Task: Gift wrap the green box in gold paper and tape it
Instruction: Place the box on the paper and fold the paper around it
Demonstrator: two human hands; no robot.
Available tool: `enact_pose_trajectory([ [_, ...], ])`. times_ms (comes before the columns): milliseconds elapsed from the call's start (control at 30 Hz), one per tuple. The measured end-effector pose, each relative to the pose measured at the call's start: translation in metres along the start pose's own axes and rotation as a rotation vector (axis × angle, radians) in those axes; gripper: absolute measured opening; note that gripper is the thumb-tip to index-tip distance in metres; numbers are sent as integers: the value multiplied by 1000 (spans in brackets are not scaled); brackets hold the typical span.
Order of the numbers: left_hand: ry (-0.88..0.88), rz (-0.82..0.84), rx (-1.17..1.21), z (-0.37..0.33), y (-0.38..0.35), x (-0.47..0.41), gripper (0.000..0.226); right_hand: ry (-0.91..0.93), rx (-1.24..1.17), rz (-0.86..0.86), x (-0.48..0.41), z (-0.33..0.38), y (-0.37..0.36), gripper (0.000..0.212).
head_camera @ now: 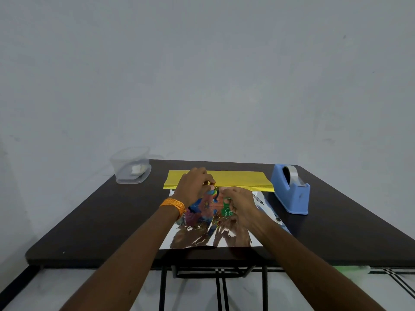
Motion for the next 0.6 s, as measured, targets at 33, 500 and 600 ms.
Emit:
enact_pose_trajectory([
  [33, -2, -3, -2, 0, 0, 0, 25, -12, -7, -6, 0, -1, 0, 15],
  [500, 8, 13, -34, -2, 0, -1, 27, 31, -42, -134, 0, -3, -9, 18],
  [600, 2, 14, -39, -2, -1, -1, 27, 32, -51, -162, 0, -2, -11, 14],
])
Point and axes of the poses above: each hand's wrist, its own x-axis away from the middle knuckle, its own y-axis out of the back of the hand, z = x × y, the point moved 4 cm from there along -x, towards the middle knuckle, and after that the axes turned 4 degrees about z, right-handed, at the moved point
